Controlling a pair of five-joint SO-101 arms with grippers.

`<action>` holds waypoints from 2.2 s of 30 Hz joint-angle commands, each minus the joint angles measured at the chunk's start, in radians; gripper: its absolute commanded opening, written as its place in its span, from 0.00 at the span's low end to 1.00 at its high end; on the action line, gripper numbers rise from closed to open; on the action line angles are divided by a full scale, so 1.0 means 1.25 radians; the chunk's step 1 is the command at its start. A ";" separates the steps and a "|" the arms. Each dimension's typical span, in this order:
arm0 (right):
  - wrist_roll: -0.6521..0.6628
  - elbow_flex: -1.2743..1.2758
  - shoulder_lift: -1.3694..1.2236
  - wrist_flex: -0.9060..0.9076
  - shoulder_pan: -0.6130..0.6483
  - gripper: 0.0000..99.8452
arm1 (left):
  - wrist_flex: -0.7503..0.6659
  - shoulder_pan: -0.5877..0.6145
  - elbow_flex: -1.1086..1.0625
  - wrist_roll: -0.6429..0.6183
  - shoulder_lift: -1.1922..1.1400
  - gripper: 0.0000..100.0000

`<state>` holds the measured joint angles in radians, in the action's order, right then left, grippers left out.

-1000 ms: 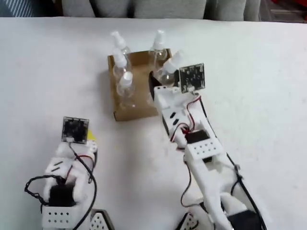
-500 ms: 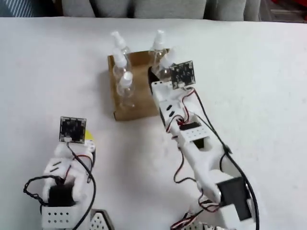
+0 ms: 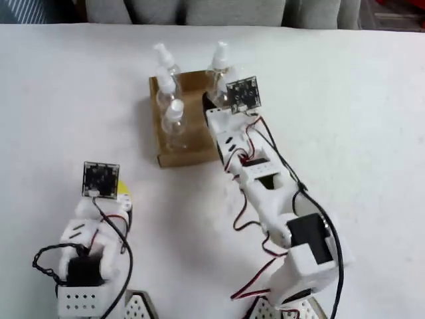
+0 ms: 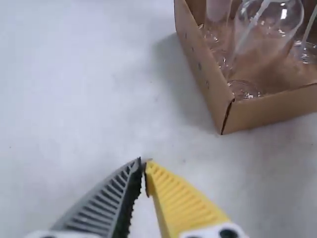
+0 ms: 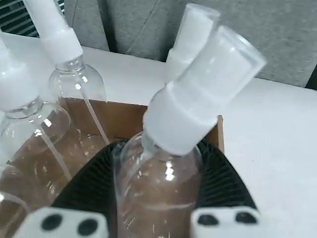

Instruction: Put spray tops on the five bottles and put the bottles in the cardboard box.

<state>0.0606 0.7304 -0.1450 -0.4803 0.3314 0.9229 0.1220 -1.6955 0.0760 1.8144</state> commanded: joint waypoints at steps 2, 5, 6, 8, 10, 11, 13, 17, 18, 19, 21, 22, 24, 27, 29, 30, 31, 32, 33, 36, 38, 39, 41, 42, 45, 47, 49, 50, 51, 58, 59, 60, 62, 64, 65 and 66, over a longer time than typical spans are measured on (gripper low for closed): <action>0.077 -0.054 -0.021 -0.045 -0.020 0.01 | 0.004 0.009 0.002 0.011 0.013 0.02; 0.086 -0.053 -0.058 -0.090 -0.017 0.01 | 0.004 0.009 0.002 0.011 0.013 0.02; 0.086 -0.053 -0.067 -0.095 -0.017 0.01 | 0.004 0.009 0.002 0.011 0.013 0.02; 0.083 -0.056 -0.078 -0.094 -0.017 0.01 | 0.004 0.009 0.002 0.011 0.013 0.02; 0.081 -0.056 -0.085 -0.094 -0.019 0.01 | 0.004 0.009 0.002 0.011 0.013 0.02; 0.081 -0.055 -0.088 -0.093 -0.019 0.01 | 0.004 0.009 0.002 0.011 0.013 0.02; 0.081 -0.053 -0.088 -0.091 -0.019 0.01 | 0.004 0.009 0.002 0.011 0.013 0.02; 0.080 -0.047 -0.090 -0.089 -0.020 0.01 | 0.004 0.009 0.002 0.011 0.013 0.02; 0.080 -0.039 -0.090 -0.089 -0.020 0.01 | 0.004 0.009 0.002 0.011 0.013 0.02; 0.080 -0.034 -0.090 -0.089 -0.018 0.01 | 0.004 0.009 0.002 0.011 0.013 0.02; 0.080 -0.028 -0.090 -0.089 -0.017 0.01 | 0.004 0.010 0.002 0.011 0.013 0.02; 0.080 -0.028 -0.090 -0.089 -0.017 0.01 | 0.004 0.010 0.002 0.011 0.013 0.02; 0.080 -0.021 -0.090 -0.091 -0.019 0.01 | 0.004 0.010 0.002 0.011 0.013 0.02; 0.080 -0.009 -0.090 -0.093 -0.017 0.02 | 0.004 0.010 0.002 0.011 0.013 0.02; 0.080 -0.001 -0.089 -0.094 -0.015 0.02 | 0.004 0.010 0.002 0.011 0.013 0.02; 0.080 0.002 -0.089 -0.094 -0.015 0.02 | 0.004 0.010 0.002 0.011 0.013 0.02; 0.080 0.007 -0.089 -0.094 -0.015 0.02 | 0.004 0.010 0.002 0.011 0.013 0.02; 0.080 0.014 -0.089 -0.094 -0.015 0.02 | 0.004 0.010 0.002 0.011 0.013 0.02; 0.080 0.020 -0.089 -0.094 -0.015 0.02 | 0.004 0.010 0.002 0.011 0.013 0.02; 0.080 0.038 -0.089 -0.094 -0.014 0.02 | 0.004 0.010 0.002 0.011 0.013 0.02; 0.080 0.038 -0.088 -0.094 -0.009 0.02 | 0.004 0.010 0.002 0.011 0.013 0.02; 0.080 0.039 -0.088 -0.094 -0.008 0.02 | 0.004 0.010 0.002 0.011 0.013 0.02; 0.080 0.042 -0.088 -0.093 -0.007 0.02 | 0.004 0.010 0.002 0.011 0.013 0.02; 0.083 0.049 -0.088 -0.094 -0.007 0.02 | 0.004 0.010 0.002 0.011 0.013 0.02; 0.086 0.070 -0.082 -0.094 -0.006 0.02 | 0.004 0.010 0.002 0.011 0.013 0.02; 0.086 0.080 -0.082 -0.094 -0.006 0.02 | 0.004 0.010 0.002 0.011 0.013 0.02; 0.086 0.088 -0.082 -0.094 -0.006 0.02 | 0.004 0.010 0.002 0.011 0.013 0.02; 0.086 0.092 -0.082 -0.094 -0.006 0.02 | 0.004 0.010 0.002 0.011 0.013 0.02; 0.086 0.096 -0.082 -0.094 -0.006 0.02 | 0.004 0.010 0.002 0.011 0.013 0.02; 0.086 0.098 -0.082 -0.094 -0.007 0.02 | 0.004 0.010 0.002 0.011 0.013 0.02; 0.086 0.098 -0.082 -0.094 -0.006 0.02 | 0.005 0.010 0.002 0.011 0.013 0.02; 0.086 0.098 -0.082 -0.094 -0.006 0.02 | 0.005 0.010 0.002 0.011 0.013 0.02; 0.083 0.096 -0.082 -0.094 -0.006 0.02 | 0.005 0.010 0.002 0.011 0.013 0.02; 0.083 0.095 -0.082 -0.094 -0.001 0.04 | 0.005 0.010 0.002 0.011 0.013 0.02; 0.081 0.093 -0.082 -0.094 0.002 0.07 | 0.005 0.010 0.002 0.011 0.013 0.02; 0.081 0.093 -0.082 -0.095 0.004 0.10 | 0.005 0.010 0.002 0.011 0.013 0.02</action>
<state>0.1573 0.8270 -0.2524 -0.5984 0.3176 0.9229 0.1250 -1.6955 0.0775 1.8144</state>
